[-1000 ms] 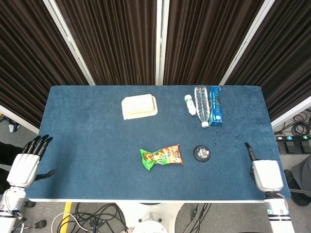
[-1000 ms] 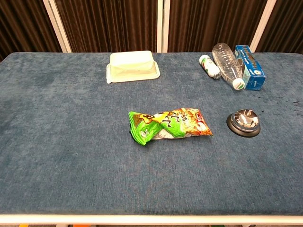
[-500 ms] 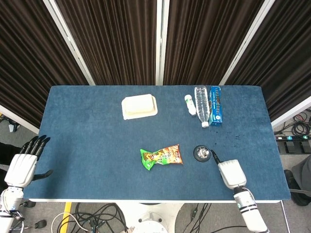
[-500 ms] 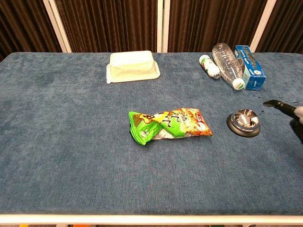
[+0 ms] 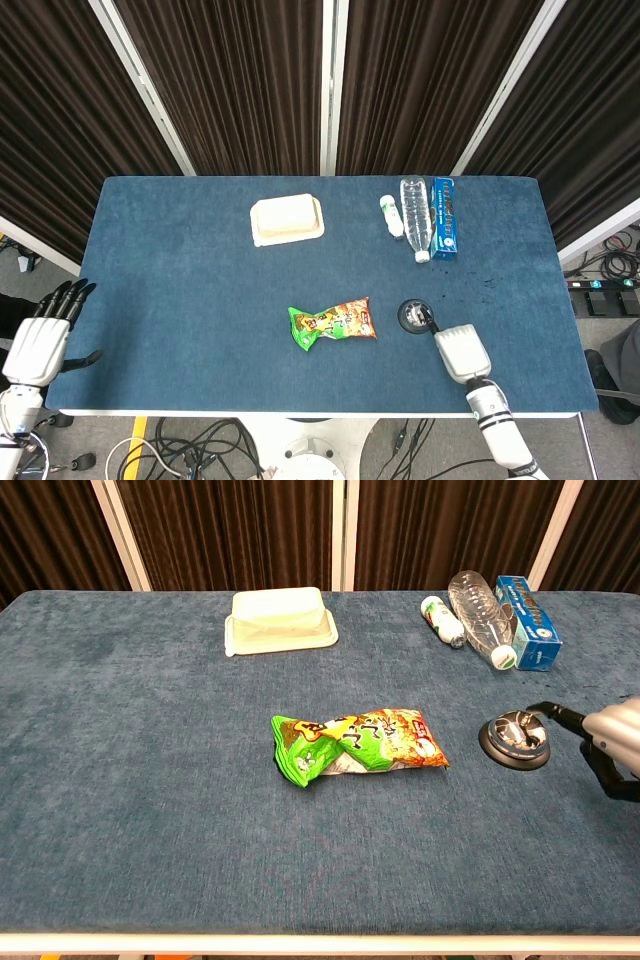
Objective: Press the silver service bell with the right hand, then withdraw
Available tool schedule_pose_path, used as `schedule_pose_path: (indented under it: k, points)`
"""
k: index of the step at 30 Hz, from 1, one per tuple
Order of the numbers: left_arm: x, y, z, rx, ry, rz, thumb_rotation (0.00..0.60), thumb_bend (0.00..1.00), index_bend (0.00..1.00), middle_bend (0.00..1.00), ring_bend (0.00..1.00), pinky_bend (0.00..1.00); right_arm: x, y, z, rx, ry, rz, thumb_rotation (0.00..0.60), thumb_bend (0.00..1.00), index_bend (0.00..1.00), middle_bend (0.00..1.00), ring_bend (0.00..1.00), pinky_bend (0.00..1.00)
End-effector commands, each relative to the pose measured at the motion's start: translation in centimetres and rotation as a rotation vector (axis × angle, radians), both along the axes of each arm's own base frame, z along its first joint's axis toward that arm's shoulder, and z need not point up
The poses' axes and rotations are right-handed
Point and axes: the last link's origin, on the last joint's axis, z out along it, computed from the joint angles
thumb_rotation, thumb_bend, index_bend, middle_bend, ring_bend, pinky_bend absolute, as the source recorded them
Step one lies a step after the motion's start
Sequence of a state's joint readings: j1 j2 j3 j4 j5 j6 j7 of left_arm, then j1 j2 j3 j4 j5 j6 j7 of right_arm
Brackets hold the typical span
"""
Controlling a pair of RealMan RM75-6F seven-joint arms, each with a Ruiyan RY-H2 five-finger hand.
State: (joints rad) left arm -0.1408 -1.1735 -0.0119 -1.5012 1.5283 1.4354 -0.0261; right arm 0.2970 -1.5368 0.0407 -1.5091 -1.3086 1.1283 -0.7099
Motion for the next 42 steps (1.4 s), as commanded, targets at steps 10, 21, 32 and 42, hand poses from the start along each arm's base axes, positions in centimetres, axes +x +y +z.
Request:
schedule_pose_path:
  k: [10,21,32,42]
  points:
    - [0.2,0.1,0.1,0.009,-0.005,-0.011,0.6,0.02,0.07,0.04,0.0,0.15,1.4,-0.2,1.2,-0.048,-0.046,0.044,0.6,1.0,0.05,0.93,0.88,0.81]
    - [0.0,0.0,0.4,0.012,-0.002,-0.001,0.6,0.02,0.07,0.04,0.0,0.15,0.0,0.3,-0.4,0.04,0.012,-0.027,0.6,1.0,0.05,0.93,0.88,0.81]
    - [0.1,0.0,0.4,0.013,-0.006,-0.008,0.6,0.02,0.07,0.04,0.0,0.15,1.2,-0.1,1.4,-0.034,-0.042,0.024,0.6,1.0,0.05,0.93,0.88,0.81]
    - [-0.1,-0.1,0.7,0.021,-0.001,-0.002,0.6,0.02,0.07,0.04,0.0,0.15,-0.1,0.2,-0.3,0.039,0.019,-0.026,0.6,1.0,0.05,0.93,0.88,0.81]
